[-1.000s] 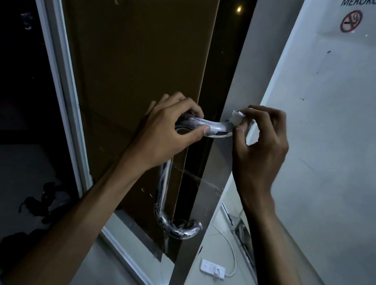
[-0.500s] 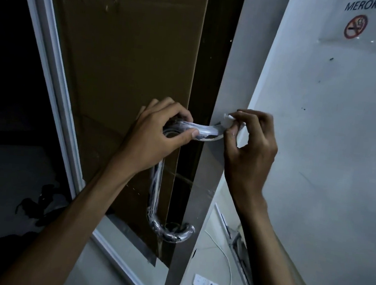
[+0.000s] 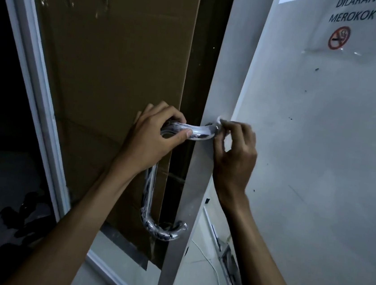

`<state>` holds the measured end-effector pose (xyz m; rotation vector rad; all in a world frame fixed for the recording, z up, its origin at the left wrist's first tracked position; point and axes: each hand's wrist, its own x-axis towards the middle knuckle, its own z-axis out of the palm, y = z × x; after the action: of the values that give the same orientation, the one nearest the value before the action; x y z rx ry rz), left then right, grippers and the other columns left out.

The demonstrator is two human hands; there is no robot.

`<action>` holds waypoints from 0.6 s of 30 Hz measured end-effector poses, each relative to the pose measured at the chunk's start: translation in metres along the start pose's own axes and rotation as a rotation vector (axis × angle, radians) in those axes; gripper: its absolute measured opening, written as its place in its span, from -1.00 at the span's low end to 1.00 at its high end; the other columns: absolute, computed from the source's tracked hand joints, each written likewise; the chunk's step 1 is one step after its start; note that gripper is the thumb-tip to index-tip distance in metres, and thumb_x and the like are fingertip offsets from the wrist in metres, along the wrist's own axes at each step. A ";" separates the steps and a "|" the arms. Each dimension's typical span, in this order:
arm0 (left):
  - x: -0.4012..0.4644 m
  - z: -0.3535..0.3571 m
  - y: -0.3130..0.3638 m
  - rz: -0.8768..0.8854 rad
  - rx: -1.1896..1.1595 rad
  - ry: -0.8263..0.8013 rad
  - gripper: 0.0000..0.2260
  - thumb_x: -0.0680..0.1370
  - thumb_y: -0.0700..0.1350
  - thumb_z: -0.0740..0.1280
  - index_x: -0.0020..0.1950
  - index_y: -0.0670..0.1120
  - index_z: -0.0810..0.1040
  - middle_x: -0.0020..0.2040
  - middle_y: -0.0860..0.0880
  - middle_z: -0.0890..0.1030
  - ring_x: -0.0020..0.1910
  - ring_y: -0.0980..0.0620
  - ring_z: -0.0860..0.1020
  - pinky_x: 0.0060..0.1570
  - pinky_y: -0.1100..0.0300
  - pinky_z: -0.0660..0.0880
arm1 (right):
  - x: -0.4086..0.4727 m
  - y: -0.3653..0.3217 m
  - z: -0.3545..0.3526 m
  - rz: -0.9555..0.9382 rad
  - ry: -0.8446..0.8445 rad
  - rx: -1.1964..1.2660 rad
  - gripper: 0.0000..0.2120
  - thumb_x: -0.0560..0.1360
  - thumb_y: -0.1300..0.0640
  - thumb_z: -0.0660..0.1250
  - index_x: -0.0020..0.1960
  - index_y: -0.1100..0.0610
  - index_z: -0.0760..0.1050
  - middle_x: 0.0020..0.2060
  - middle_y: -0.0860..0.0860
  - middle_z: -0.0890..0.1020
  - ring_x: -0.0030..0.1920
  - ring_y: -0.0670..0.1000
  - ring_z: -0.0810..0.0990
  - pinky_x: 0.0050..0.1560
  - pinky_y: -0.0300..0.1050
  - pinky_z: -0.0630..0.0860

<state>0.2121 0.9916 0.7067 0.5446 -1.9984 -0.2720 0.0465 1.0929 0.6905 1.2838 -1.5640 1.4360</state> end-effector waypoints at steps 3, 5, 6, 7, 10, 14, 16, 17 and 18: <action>0.003 0.008 -0.003 -0.012 0.008 0.009 -0.83 0.56 0.16 0.42 0.05 0.12 0.56 0.02 0.17 0.53 0.06 0.07 0.47 0.16 -0.12 0.47 | -0.012 0.005 0.011 -0.002 -0.059 0.021 -0.75 0.63 0.14 0.33 0.25 0.18 0.64 0.14 0.06 0.66 0.13 0.05 0.59 0.07 -0.22 0.52; 0.005 0.015 -0.004 -0.016 0.024 0.018 -0.83 0.56 0.15 0.43 0.05 0.11 0.56 0.03 0.18 0.53 0.08 0.08 0.45 0.16 -0.06 0.45 | -0.017 0.011 0.016 0.022 -0.082 0.040 -0.71 0.63 0.15 0.35 0.31 0.17 0.62 0.22 0.05 0.66 0.20 0.04 0.59 0.18 -0.19 0.54; 0.006 0.018 -0.004 -0.015 0.041 0.024 -0.83 0.56 0.15 0.43 0.04 0.11 0.55 0.03 0.18 0.53 0.08 0.09 0.44 0.15 -0.02 0.41 | -0.017 0.013 0.017 0.037 -0.085 0.046 -0.69 0.62 0.16 0.36 0.34 0.17 0.61 0.24 0.05 0.67 0.22 0.04 0.60 0.22 -0.17 0.54; 0.007 0.022 -0.003 -0.012 0.062 0.032 -0.82 0.55 0.16 0.43 0.04 0.12 0.55 0.02 0.19 0.53 0.09 0.09 0.43 0.14 0.02 0.36 | -0.018 0.015 0.018 0.052 -0.084 0.054 -0.67 0.61 0.17 0.37 0.36 0.16 0.60 0.25 0.06 0.67 0.24 0.04 0.60 0.25 -0.15 0.55; 0.012 0.028 -0.003 -0.010 0.099 0.042 -0.82 0.55 0.19 0.42 0.04 0.14 0.54 0.01 0.20 0.53 0.11 0.11 0.41 0.12 0.07 0.24 | -0.020 0.012 0.019 0.042 -0.090 0.078 -0.65 0.59 0.21 0.39 0.37 0.19 0.59 0.26 0.09 0.67 0.27 0.05 0.60 0.31 -0.16 0.53; 0.016 0.035 -0.004 -0.019 0.100 0.040 -0.81 0.54 0.21 0.42 0.03 0.14 0.55 0.01 0.20 0.54 0.14 0.09 0.41 0.16 0.01 0.25 | -0.015 0.026 0.019 0.014 -0.088 0.070 -0.67 0.59 0.28 0.41 0.35 0.22 0.60 0.21 0.11 0.68 0.22 0.05 0.62 0.27 -0.20 0.53; 0.019 0.038 -0.003 -0.020 0.109 0.038 -0.81 0.54 0.20 0.43 0.02 0.13 0.57 0.01 0.19 0.55 0.15 0.08 0.41 0.15 0.03 0.23 | -0.009 0.033 0.021 0.046 -0.076 0.072 -0.68 0.59 0.28 0.41 0.34 0.21 0.60 0.20 0.10 0.68 0.21 0.04 0.63 0.26 -0.18 0.55; 0.020 0.039 -0.003 -0.017 0.111 0.036 -0.81 0.54 0.19 0.43 0.03 0.12 0.57 0.02 0.19 0.55 0.16 0.07 0.41 0.14 0.05 0.21 | -0.009 0.032 0.024 0.040 -0.084 0.075 -0.68 0.59 0.29 0.42 0.34 0.21 0.61 0.22 0.10 0.68 0.23 0.04 0.62 0.29 -0.18 0.54; 0.021 0.040 -0.003 -0.014 0.114 0.035 -0.81 0.54 0.19 0.43 0.03 0.12 0.57 0.02 0.19 0.55 0.17 0.07 0.41 0.13 0.07 0.19 | -0.011 0.031 0.025 0.013 -0.100 0.075 -0.67 0.58 0.29 0.43 0.34 0.20 0.61 0.24 0.10 0.67 0.25 0.04 0.61 0.32 -0.18 0.53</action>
<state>0.1690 0.9769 0.7029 0.6310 -1.9856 -0.1571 0.0247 1.0682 0.6650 1.4112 -1.5990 1.4711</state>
